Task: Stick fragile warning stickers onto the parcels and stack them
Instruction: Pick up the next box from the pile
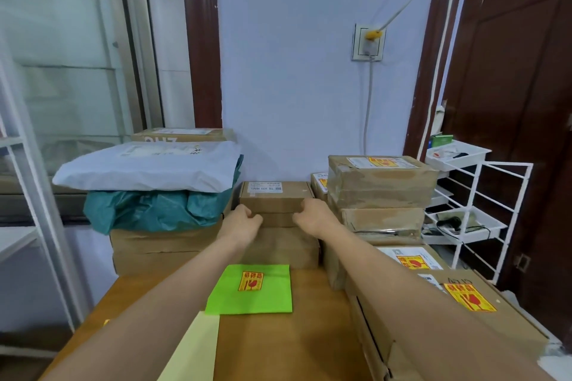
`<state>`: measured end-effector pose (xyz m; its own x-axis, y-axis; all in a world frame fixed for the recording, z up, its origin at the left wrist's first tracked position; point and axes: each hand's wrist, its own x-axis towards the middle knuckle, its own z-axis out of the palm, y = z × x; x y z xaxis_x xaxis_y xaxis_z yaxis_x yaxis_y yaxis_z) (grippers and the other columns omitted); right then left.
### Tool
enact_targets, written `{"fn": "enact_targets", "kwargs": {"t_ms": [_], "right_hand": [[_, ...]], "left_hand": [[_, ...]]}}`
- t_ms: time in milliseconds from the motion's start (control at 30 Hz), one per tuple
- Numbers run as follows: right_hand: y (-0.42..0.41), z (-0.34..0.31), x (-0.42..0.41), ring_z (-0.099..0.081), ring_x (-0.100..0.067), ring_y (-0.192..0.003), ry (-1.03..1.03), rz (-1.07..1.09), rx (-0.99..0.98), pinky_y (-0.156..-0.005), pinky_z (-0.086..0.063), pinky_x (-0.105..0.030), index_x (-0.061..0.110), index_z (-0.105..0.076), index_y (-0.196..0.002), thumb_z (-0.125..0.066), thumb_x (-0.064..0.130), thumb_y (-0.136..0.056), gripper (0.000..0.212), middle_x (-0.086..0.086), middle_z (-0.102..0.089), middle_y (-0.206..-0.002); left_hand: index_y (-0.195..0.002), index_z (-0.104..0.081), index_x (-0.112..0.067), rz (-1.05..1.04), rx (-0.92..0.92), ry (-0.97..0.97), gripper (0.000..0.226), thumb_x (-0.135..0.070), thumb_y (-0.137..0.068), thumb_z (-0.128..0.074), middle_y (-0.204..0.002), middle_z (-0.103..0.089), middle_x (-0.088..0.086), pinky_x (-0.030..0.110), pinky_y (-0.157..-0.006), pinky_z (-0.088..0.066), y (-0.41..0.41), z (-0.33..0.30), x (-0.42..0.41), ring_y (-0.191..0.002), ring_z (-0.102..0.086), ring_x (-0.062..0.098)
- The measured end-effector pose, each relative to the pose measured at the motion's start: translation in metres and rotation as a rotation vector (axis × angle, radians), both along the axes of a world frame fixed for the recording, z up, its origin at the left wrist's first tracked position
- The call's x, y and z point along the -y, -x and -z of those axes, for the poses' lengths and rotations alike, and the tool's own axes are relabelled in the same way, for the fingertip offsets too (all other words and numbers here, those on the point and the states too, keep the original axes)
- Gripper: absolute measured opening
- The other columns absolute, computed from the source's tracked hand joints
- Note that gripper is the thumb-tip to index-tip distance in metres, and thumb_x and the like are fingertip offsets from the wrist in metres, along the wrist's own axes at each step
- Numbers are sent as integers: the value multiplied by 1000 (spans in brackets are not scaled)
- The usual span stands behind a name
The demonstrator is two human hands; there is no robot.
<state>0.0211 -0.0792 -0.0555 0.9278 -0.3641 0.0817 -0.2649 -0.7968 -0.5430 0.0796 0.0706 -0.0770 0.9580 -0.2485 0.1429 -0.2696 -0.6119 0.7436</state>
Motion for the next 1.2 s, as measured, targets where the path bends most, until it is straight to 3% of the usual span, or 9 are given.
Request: {"fn": "enact_targets", "kwargs": {"t_ms": [100,167,233,300,400,500,867,1000,1200], "right_hand": [[-20,2,5,-50,-26,-84,-32,41,-5,-71,-40,-29,12,-43,-67,-46,15,-90,24,-6,-47,-81],[-31,3,9,-52,-29,-93,-52,49,-22,-78,-42,-31,5,-54,-88,-45,15,-93,15,-9,-50,-98],[-40,4,13,-53,-30,-102,-72,55,-13,-84,-44,-33,-1,-52,-114,-44,16,-94,27,-18,-47,-124],[-48,7,18,-51,-32,-113,-99,78,-12,-89,-45,-35,0,-40,-134,-45,18,-94,44,-20,-38,-137],[-60,12,24,-35,-36,-131,-88,79,-61,-102,-40,-39,4,-21,-147,-45,22,-95,61,-21,-20,-150],[-70,17,26,-19,-36,-140,-70,82,-89,-109,-32,-43,4,-17,-149,-44,24,-96,62,-19,-9,-155],[-109,31,36,-25,-39,-132,-130,202,-76,-107,-31,-53,10,-21,-147,-43,27,-94,60,-18,-18,-148],[-115,29,36,-29,-39,-128,-224,231,-42,-105,-33,-45,10,-30,-142,-42,24,-93,52,-18,-22,-143],[-112,5,26,-26,-38,-126,-284,203,39,-108,-28,-40,11,-34,-137,-41,16,-90,48,-18,-23,-142]], "left_hand": [[-131,-45,-8,26,-5,-32,41,-29,-96,-46,-132,-49,10,25,-83,-34,-14,-3,5,-115,-49,25],[-134,-42,-8,32,-20,-41,44,-30,-96,-45,-137,-44,12,27,-91,-36,-23,-5,7,-123,-45,28],[-137,-39,-9,36,-53,-36,46,-31,-96,-44,-139,-41,14,30,-97,-36,-33,-5,11,-125,-43,29],[-139,-36,-11,31,-84,-31,48,-32,-96,-43,-141,-39,14,32,-100,-35,-43,-2,15,-127,-41,30],[-142,-33,-13,17,-112,-6,52,-34,-96,-44,-143,-37,13,32,-103,-33,-57,5,23,-129,-39,30],[-144,-32,-15,-6,-114,49,54,-33,-95,-46,-144,-36,11,30,-102,-32,-70,11,29,-130,-39,28],[-147,-26,-30,-25,-142,170,67,-46,-86,-50,-148,-35,3,44,-111,-30,-115,24,44,-134,-35,27],[-143,-37,-26,32,-179,284,66,-44,-81,-55,-139,-45,3,33,-103,-33,-115,26,46,-126,-43,24],[-146,-30,-24,-49,-193,346,73,-46,-83,-58,-146,-32,6,39,-110,-26,-110,28,51,-133,-33,27]]}}
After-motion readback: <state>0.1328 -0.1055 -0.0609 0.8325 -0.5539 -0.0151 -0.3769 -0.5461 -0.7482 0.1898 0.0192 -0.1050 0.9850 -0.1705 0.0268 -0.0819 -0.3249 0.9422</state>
